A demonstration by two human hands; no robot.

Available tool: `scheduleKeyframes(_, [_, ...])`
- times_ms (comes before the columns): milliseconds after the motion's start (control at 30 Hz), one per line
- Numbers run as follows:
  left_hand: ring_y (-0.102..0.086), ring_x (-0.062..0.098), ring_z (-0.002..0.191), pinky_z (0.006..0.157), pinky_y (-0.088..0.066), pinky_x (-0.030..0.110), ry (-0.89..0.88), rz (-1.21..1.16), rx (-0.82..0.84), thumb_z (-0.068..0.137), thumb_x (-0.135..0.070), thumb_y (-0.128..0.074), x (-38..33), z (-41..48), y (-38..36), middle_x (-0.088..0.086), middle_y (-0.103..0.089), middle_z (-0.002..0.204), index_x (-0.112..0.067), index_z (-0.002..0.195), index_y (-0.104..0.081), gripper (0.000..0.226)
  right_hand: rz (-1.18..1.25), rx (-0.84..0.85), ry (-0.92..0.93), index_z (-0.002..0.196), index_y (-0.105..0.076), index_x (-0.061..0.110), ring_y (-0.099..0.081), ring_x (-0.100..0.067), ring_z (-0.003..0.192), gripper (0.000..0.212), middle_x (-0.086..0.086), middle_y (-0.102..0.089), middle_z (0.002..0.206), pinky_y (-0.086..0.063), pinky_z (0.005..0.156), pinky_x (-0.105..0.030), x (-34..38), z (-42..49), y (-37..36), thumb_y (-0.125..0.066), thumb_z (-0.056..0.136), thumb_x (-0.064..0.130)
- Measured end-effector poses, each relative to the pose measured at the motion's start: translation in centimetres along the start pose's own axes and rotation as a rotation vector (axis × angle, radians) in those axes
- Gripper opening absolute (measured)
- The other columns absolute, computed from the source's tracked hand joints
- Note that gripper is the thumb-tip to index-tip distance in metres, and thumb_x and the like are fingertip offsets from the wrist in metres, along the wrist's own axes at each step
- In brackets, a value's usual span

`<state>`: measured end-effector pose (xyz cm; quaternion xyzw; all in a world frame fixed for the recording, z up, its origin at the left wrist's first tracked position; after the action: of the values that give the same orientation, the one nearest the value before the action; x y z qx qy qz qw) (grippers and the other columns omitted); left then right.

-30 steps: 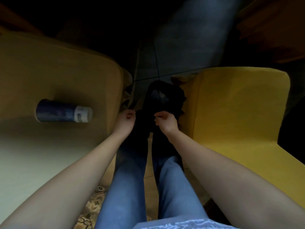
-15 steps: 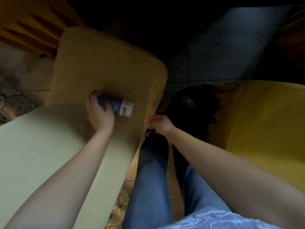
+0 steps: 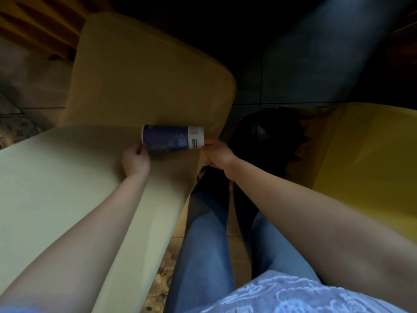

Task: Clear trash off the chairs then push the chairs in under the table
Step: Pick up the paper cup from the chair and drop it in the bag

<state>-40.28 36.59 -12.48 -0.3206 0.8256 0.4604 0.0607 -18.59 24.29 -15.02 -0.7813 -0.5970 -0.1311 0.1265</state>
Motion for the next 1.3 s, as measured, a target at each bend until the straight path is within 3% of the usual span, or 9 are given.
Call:
scheduleKeyframes(100, [-0.057, 0.026, 0.080, 0.063, -0.030, 0.030, 0.008, -0.059, 0.075, 0.094, -0.017, -0.049, -0.2, -2.0, -2.6, 0.022, -0.064, 0.088, -0.002, 0.088, -0.066, 0.024, -0.026, -0.211, 0.032, 0.100, -0.060, 0.017, -0.060, -0.020, 0.087, 0.009, -0.008, -0.061, 0.103, -0.050, 0.062, -0.021, -0.5, -0.4, 4.8, -0.054, 0.093, 0.017])
scheduleKeyframes(200, [-0.058, 0.024, 0.080, 0.069, -0.042, 0.034, 0.051, -0.134, 0.134, 0.093, -0.023, -0.052, -0.8, -4.3, -5.3, 0.015, -0.066, 0.089, -0.011, 0.089, -0.067, 0.019, -0.051, -0.380, 0.097, 0.084, -0.059, 0.018, -0.057, -0.020, 0.084, 0.006, -0.007, -0.063, 0.091, -0.047, 0.074, -0.028, -0.9, -1.2, 9.1, -0.059, 0.090, 0.016])
scheduleKeyframes(367, [-0.063, 0.032, 0.091, 0.082, -0.049, 0.040, 0.126, -0.149, 0.190, 0.090, -0.030, -0.057, -2.2, -8.5, -9.3, 0.016, -0.070, 0.098, -0.009, 0.098, -0.070, 0.026, -0.005, -0.487, 0.075, 0.087, -0.061, 0.017, -0.059, -0.019, 0.088, 0.005, -0.003, -0.062, 0.090, -0.047, 0.080, -0.030, -3.0, -3.0, 14.7, -0.059, 0.091, 0.019])
scheduleKeyframes(534, [-0.060, 0.019, 0.076, 0.063, -0.048, 0.024, 0.328, -0.349, 0.314, 0.092, -0.018, -0.056, -3.0, -13.9, -15.4, 0.010, -0.066, 0.097, -0.010, 0.106, -0.067, 0.020, 0.157, -0.596, 0.044, 0.092, -0.060, 0.019, -0.057, -0.016, 0.088, 0.005, -0.001, -0.060, 0.093, -0.046, 0.072, -0.027, -4.7, -4.5, 20.0, -0.055, 0.092, 0.018])
scheduleKeyframes(700, [-0.060, 0.021, 0.091, 0.074, -0.048, 0.029, 0.568, -0.551, 0.364, 0.092, -0.017, -0.057, -2.6, -18.9, -19.9, 0.007, -0.063, 0.104, -0.014, 0.111, -0.061, 0.020, 0.172, -0.579, 0.089, 0.102, -0.061, 0.012, -0.060, -0.019, 0.092, 0.014, -0.007, -0.063, 0.100, -0.047, 0.071, -0.025, -4.6, -5.3, 23.5, -0.053, 0.093, 0.018])
scheduleKeyframes(834, [-0.061, 0.017, 0.082, 0.068, -0.047, 0.026, 0.623, -0.543, 0.450, 0.093, -0.015, -0.053, -2.9, -21.4, -22.1, 0.008, -0.063, 0.105, -0.013, 0.116, -0.058, 0.023, 0.152, -0.534, 0.112, 0.100, -0.062, 0.013, -0.059, -0.015, 0.087, 0.012, -0.012, -0.064, 0.107, -0.044, 0.060, -0.017, -5.3, -5.5, 25.1, -0.054, 0.092, 0.014])
scheduleKeyframes(967, [-0.057, 0.019, 0.109, 0.090, -0.043, 0.031, 0.655, -0.462, 0.666, 0.097, -0.017, -0.044, -3.3, -23.9, -24.1, 0.010, -0.058, 0.127, -0.010, 0.129, -0.049, 0.032, 0.137, -0.472, 0.090, 0.114, -0.062, 0.014, -0.057, -0.021, 0.104, 0.024, -0.013, -0.055, 0.125, -0.049, 0.075, -0.019, -6.5, -5.3, 25.7, -0.052, 0.093, 0.016])
scheduleKeyframes(1101, [-0.043, 0.021, 0.130, 0.106, -0.033, 0.035, 0.663, -0.388, 0.752, 0.098, -0.022, -0.042, -3.8, -25.2, -25.1, 0.010, -0.048, 0.141, -0.010, 0.135, -0.042, 0.039, 0.235, -0.370, 0.041, 0.136, -0.047, 0.015, -0.050, -0.005, 0.086, 0.040, -0.007, -0.053, 0.126, -0.039, 0.046, -0.005, -7.9, -5.6, 24.8, -0.048, 0.096, 0.017])
scheduleKeyframes(1301, [-0.037, 0.022, 0.133, 0.107, -0.029, 0.035, 0.481, -0.179, 0.726, 0.099, -0.027, -0.041, -5.1, -24.2, -25.3, 0.007, -0.039, 0.147, -0.015, 0.144, -0.032, 0.048, 0.308, -0.299, 0.015, 0.146, -0.031, 0.023, -0.044, -0.018, 0.121, 0.049, -0.004, -0.041, 0.145, -0.037, 0.084, -0.020, -8.7, -6.0, 23.8, -0.043, 0.099, 0.018])
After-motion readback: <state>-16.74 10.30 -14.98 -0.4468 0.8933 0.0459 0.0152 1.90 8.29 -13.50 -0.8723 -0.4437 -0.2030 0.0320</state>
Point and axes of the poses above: each hand's wrist, its own z-axis towards the middle knuckle, its own y-axis out of the back of the hand, x = y × z, the point moved 10 cm from there along z, towards the middle knuckle
